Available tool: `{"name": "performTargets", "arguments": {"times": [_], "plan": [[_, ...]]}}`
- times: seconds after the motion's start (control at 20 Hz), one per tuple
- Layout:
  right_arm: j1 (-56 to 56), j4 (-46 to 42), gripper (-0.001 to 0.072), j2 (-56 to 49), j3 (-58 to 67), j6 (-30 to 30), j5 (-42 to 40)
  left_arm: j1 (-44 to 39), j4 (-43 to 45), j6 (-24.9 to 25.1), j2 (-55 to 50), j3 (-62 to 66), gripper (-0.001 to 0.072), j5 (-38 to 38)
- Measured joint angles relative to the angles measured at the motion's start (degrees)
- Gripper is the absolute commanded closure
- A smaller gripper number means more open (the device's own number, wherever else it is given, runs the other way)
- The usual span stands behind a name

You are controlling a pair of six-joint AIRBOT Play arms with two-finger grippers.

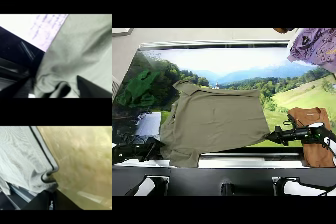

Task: Fold the clothes and pants, and hang the long-sleeved shirts on hangers.

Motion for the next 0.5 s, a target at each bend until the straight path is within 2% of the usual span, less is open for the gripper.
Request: {"name": "performTargets", "arguments": {"times": [0.05,0.5], "plan": [[0.00,0.00,0.0684,0.00,0.00,0.00,0.02,-0.02,0.39,0.44,-0.07,-0.02,0.0357,0.66],[0.00,0.17,0.0684,0.00,0.00,0.00,0.20,-0.11,0.44,1.73,-0.13,-0.04,0.0357,-1.05]]}}
